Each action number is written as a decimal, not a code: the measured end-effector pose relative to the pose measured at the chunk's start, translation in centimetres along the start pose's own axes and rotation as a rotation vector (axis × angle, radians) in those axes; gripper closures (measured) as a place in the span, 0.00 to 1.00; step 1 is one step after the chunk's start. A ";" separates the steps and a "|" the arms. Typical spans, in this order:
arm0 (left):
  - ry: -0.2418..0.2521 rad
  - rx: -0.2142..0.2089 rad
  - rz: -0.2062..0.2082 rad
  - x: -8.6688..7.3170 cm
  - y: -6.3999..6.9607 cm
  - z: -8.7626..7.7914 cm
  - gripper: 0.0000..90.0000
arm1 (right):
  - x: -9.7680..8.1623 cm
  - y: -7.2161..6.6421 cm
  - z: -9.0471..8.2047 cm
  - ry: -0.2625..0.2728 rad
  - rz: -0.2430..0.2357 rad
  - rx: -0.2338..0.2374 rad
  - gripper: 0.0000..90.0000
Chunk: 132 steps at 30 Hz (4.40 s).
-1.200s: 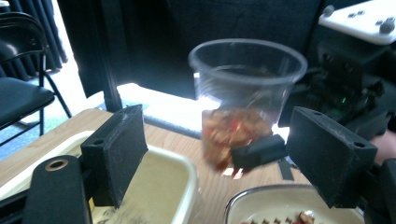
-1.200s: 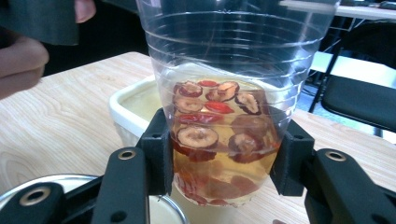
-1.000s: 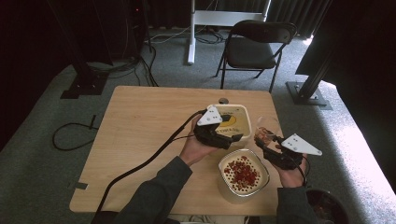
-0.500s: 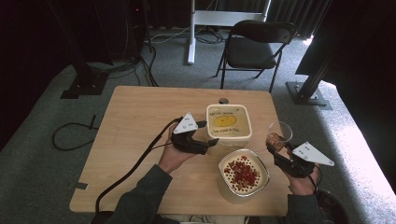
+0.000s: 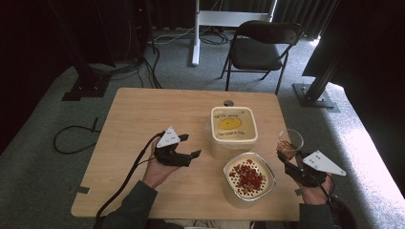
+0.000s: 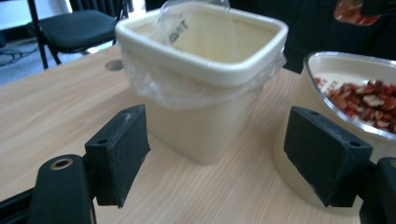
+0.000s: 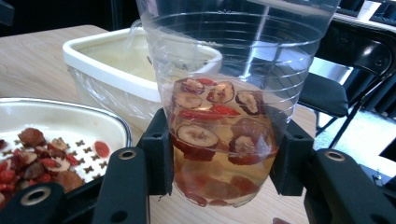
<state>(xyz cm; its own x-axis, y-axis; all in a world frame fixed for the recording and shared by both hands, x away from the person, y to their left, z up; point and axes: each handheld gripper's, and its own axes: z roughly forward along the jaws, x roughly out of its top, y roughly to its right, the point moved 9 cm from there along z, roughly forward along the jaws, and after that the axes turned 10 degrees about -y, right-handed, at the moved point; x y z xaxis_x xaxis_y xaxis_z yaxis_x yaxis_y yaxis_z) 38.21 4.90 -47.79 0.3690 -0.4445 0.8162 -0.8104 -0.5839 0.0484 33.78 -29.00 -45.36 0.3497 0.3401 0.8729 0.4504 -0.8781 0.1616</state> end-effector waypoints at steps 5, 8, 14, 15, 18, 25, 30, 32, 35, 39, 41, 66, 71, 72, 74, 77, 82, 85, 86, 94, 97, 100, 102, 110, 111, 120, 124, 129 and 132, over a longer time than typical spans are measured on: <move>-0.018 0.015 -0.025 -1.8 -0.5 -0.1 0.25 | -0.6 0.3 -0.3 -0.019 -0.005 -0.015 0.56; -0.033 0.022 -0.043 -2.9 -0.8 -0.1 0.25 | -1.0 0.3 -0.5 -0.024 0.000 -0.016 0.56; -0.067 0.026 -0.084 -5.2 -1.4 0.5 0.25 | -1.6 -0.3 -0.9 0.002 0.045 0.020 0.56; -0.074 0.028 -0.091 -5.5 -1.4 0.7 0.25 | -1.5 -0.3 -0.9 0.004 0.042 0.014 0.56; -0.085 0.032 -0.096 -6.2 -1.6 0.8 0.25 | -1.3 0.0 -1.2 0.013 0.053 0.002 0.56; -0.099 0.049 -0.117 -7.4 -2.4 1.0 0.25 | -1.3 0.1 -1.8 0.029 0.051 0.002 0.56; -0.115 0.061 -0.141 -8.5 -3.0 1.1 0.25 | -1.9 0.3 -2.3 0.036 0.077 0.008 0.56; -0.121 0.067 -0.147 -8.8 -3.2 1.2 0.25 | -1.8 0.3 -2.2 0.044 0.075 0.001 0.56; -0.128 0.071 -0.147 -9.1 -3.3 1.2 0.25 | -2.1 0.6 -2.4 0.044 0.088 -0.003 0.56; -0.135 0.072 -0.152 -9.3 -3.5 1.4 0.25 | -2.1 0.2 -2.3 0.052 0.085 0.004 0.56; -0.136 0.071 -0.149 -9.3 -3.3 1.5 0.25 | -2.0 0.3 -2.5 0.059 0.086 0.002 0.56; -0.155 0.072 -0.159 -10.1 -3.7 2.0 0.25 | -2.0 -0.9 -2.1 0.018 0.020 -0.002 0.56; -0.154 0.079 -0.166 -10.2 -4.1 1.9 0.25 | -2.3 -0.4 -2.5 -0.005 -0.013 -0.025 0.56; -0.155 0.081 -0.169 -10.3 -4.2 1.9 0.25 | -2.3 -0.3 -2.5 -0.015 -0.028 -0.036 0.56; -0.156 0.084 -0.173 -10.4 -4.3 1.9 0.26 | -2.3 -0.1 -2.7 -0.025 -0.040 -0.048 0.56; -0.157 0.090 -0.180 -10.5 -4.5 1.9 0.26 | -2.2 0.0 -3.0 -0.045 -0.080 -0.072 0.56; -0.163 0.094 -0.182 -10.7 -4.7 2.0 0.26 | -1.7 -0.3 -3.2 -0.076 -0.150 -0.092 0.56; -0.168 0.095 -0.178 -10.8 -4.7 2.1 0.26 | -1.5 -0.4 -3.3 -0.090 -0.184 -0.107 0.56; -0.167 0.096 -0.179 -10.8 -4.7 2.1 0.26 | -1.5 -0.5 -3.3 -0.095 -0.194 -0.110 0.56; -0.171 0.102 -0.184 -10.9 -5.0 2.1 0.26 | -1.2 -1.0 -3.4 -0.129 -0.273 -0.132 0.56; -0.173 0.102 -0.184 -11.0 -5.0 2.1 0.26 | -1.2 -1.1 -3.4 -0.139 -0.292 -0.140 0.56; -0.173 0.102 -0.185 -11.0 -5.0 2.2 0.26 | -1.1 -1.2 -3.5 -0.145 -0.308 -0.145 0.56; -0.172 0.102 -0.187 -11.0 -5.0 2.2 0.26 | -1.0 -1.2 -3.4 -0.148 -0.320 -0.142 0.56; -0.174 0.100 -0.189 -11.0 -5.1 2.2 0.26 | -0.9 -1.8 -3.3 -0.177 -0.392 -0.150 0.56; -0.176 0.099 -0.188 -11.0 -5.0 2.2 0.26 | -0.8 -1.8 -3.3 -0.181 -0.402 -0.153 0.56; -0.171 0.100 -0.189 -11.0 -5.0 2.2 0.26 | -0.5 -2.4 -3.2 -0.219 -0.491 -0.175 0.56; -0.170 0.100 -0.189 -10.9 -5.0 2.2 0.26 | -0.3 -2.6 -3.0 -0.237 -0.543 -0.189 0.56; -0.170 0.100 -0.189 -10.9 -5.0 2.2 0.26 | -0.4 -2.6 -2.9 -0.265 -0.595 -0.213 0.56; -0.171 0.100 -0.188 -10.9 -5.0 2.2 0.26 | -0.4 -2.6 -2.9 -0.286 -0.643 -0.236 0.56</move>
<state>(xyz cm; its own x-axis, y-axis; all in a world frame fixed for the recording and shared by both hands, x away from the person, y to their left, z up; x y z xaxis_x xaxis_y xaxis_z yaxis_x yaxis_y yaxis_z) 39.26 11.21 -58.20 0.5869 -0.4256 0.6888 -0.6746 -0.7275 0.1253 30.11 -27.79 -44.78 0.2911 0.8575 0.4241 0.4610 -0.5142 0.7233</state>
